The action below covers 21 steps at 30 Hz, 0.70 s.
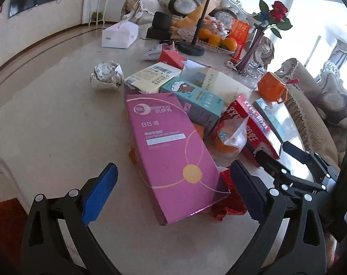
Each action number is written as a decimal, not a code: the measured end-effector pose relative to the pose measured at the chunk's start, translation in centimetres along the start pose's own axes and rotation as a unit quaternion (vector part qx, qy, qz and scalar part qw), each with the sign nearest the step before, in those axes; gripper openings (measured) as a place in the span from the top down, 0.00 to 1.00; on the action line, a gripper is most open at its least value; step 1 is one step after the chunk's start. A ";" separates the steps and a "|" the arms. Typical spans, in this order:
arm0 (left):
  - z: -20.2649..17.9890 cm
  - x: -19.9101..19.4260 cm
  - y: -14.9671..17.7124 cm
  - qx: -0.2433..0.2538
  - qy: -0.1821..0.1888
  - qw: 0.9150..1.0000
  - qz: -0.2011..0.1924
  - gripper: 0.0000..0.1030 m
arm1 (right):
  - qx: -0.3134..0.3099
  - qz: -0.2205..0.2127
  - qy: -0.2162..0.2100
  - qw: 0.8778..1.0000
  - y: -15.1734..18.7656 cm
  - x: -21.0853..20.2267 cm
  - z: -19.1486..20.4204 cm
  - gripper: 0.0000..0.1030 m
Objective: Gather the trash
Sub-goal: 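Grasp the pink BB cream box with left tool while right tool grasps red toothpaste box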
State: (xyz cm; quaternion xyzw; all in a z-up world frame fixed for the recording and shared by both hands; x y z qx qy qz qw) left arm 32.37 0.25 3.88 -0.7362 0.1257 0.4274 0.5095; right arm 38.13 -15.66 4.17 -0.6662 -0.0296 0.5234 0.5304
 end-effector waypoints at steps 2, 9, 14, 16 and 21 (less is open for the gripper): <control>0.2 0.2 0.0 0.009 -0.012 1.000 -0.004 0.07 | -0.001 0.002 -0.015 1.000 -0.2 0.3 0.1 0.28; 2.6 0.5 0.2 0.051 -0.052 0.997 -0.022 0.07 | -0.018 0.032 -0.086 0.996 0.2 0.9 1.9 0.28; 4.3 1.4 -0.5 0.032 -0.020 0.999 0.005 0.07 | 0.007 0.037 -0.063 0.997 -0.1 1.9 1.3 0.29; 4.7 1.7 -0.7 0.028 -0.014 0.999 0.013 0.07 | 0.014 0.042 -0.064 0.997 -0.2 2.3 1.3 0.29; 5.4 2.7 -0.4 0.027 -0.011 0.999 0.036 0.07 | -0.003 0.052 -0.044 0.998 -0.4 2.6 1.9 0.29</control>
Point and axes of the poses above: each gripper's, at about its wrist camera, not at the fingertips, and x roughly the way its jaws point, z to its left, y to its underside, the point moved 3 cm from there along x, roughly the way its jaws point, and after that the axes turned 9 degrees about -y, right-handed, at the moved point
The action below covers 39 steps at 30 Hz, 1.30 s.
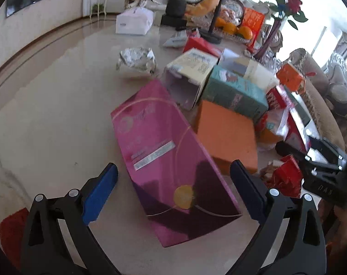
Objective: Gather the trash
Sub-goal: 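Grasp the pink BB cream box with left tool while right tool grasps red toothpaste box, then move both boxes over the wastebasket and open both tools to drop them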
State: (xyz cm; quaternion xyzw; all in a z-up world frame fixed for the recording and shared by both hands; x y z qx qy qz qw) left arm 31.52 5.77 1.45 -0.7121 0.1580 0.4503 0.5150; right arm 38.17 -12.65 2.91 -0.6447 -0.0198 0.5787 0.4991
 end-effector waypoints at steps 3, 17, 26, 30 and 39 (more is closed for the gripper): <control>0.4 -0.1 0.3 0.007 0.004 1.000 -0.003 0.07 | -0.004 0.001 0.006 1.000 0.0 -0.1 -0.1 0.29; 1.5 -0.7 0.9 0.070 -0.012 0.997 -0.022 0.32 | 0.037 0.014 -0.005 0.999 0.6 0.0 -0.4 0.43; 2.0 -0.7 1.6 0.083 -0.075 0.993 -0.039 0.35 | 0.066 0.019 0.003 0.998 0.5 0.2 -0.8 0.64; 2.1 -0.7 1.1 0.101 -0.056 0.992 -0.043 0.45 | 0.108 -0.012 0.007 0.994 1.4 -1.1 -1.1 0.67; 5.7 -9.6 2.6 0.118 0.121 0.981 -0.100 0.45 | 0.220 -0.157 -0.092 0.958 6.4 -10.5 0.7 0.67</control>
Point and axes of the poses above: each gripper's, at about its wrist camera, not at the fingertips, and x roughly the way its jaws point, z to its left, y to its underside, the point moved 3 cm from there along x, roughly the way its jaws point, and after that the axes turned 9 degrees about -y, right-handed, at the moved point
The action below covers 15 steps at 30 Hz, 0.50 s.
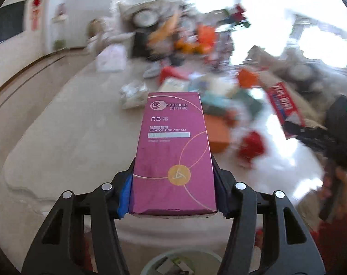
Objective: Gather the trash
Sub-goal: 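Move both boxes over the wastebasket and open both tools to drop them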
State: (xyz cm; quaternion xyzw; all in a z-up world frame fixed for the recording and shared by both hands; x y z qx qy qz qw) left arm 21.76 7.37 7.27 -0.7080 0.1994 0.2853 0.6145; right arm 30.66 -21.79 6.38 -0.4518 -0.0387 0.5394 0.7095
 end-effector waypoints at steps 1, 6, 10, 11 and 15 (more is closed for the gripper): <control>-0.1 -1.1 0.6 0.010 0.014 1.000 -0.004 0.45 | -0.009 -0.008 -0.007 1.000 1.7 -1.8 1.5 0.67; -1.3 -6.2 8.1 0.084 0.081 0.993 0.031 0.45 | -0.014 -0.004 -0.026 1.000 11.4 -6.4 6.9 0.67; -2.1 -5.1 16.6 0.104 0.090 0.984 0.114 0.45 | 0.013 0.067 0.003 0.998 20.6 -4.9 8.2 0.67; -2.3 -4.3 18.5 0.104 0.088 0.981 0.136 0.45 | 0.026 0.089 0.014 0.996 22.5 -3.9 7.8 0.67; -3.7 -0.9 24.2 0.139 0.060 0.970 0.191 0.45 | 0.073 0.188 0.061 0.978 29.5 1.0 5.5 0.67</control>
Point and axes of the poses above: each gripper's, at about its wrist camera, not at the fingertips, and x roughly the way its jaws point, z to its left, y to its underside, the point moved 3 cm from there along x, roughly the way its jaws point, and after that the axes turned 9 degrees about -y, right-handed, at the moved point
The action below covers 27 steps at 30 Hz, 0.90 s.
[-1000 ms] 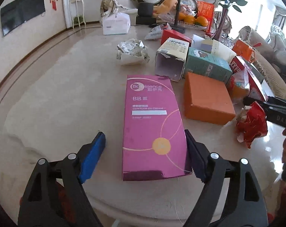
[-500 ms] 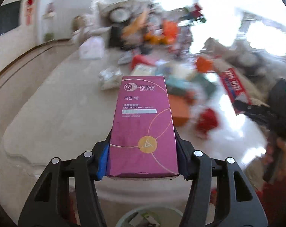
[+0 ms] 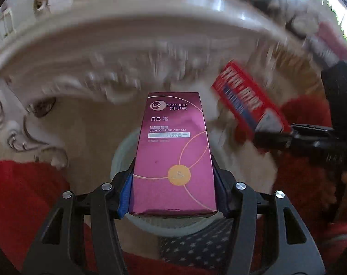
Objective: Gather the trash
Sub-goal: 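Move both boxes over the wastebasket and open both tools to drop them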
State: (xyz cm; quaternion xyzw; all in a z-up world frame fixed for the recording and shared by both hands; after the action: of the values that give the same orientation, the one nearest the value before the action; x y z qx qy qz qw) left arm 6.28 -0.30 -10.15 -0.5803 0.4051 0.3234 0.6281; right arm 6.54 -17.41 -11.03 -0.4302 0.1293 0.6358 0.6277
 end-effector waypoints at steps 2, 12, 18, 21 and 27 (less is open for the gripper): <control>-0.6 1.7 0.9 0.003 -0.003 1.000 0.026 0.45 | -0.001 0.030 0.020 0.999 0.7 2.1 -0.4 0.67; 1.3 3.6 2.2 -0.033 -0.050 0.996 0.068 0.16 | -0.018 0.032 0.097 0.995 -0.1 3.5 0.0 0.33; 0.9 4.2 2.5 -0.024 -0.039 0.996 0.079 0.13 | -0.013 0.037 0.096 0.995 0.5 3.7 -0.8 0.33; 0.5 4.5 2.5 -0.019 -0.033 0.996 0.085 0.13 | -0.018 0.035 0.098 0.994 0.8 3.4 -0.6 0.33; 1.6 1.9 2.0 -0.040 -0.057 0.997 0.037 0.13 | -0.034 -0.042 0.106 0.993 0.1 -0.1 0.4 0.33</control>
State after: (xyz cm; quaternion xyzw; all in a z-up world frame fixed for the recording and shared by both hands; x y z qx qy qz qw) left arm 5.60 1.44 -12.73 -0.5703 0.3766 0.3948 0.6141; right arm 6.28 -17.20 -10.72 -0.5213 0.1554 0.5636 0.6217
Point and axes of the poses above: each gripper's, at about its wrist camera, not at the fingertips, and x roughly the way its jaws point, z to its left, y to its underside, the point moved 3 cm from there along x, roughly the way its jaws point, and after that the axes turned 9 degrees about -y, right-handed, at the moved point
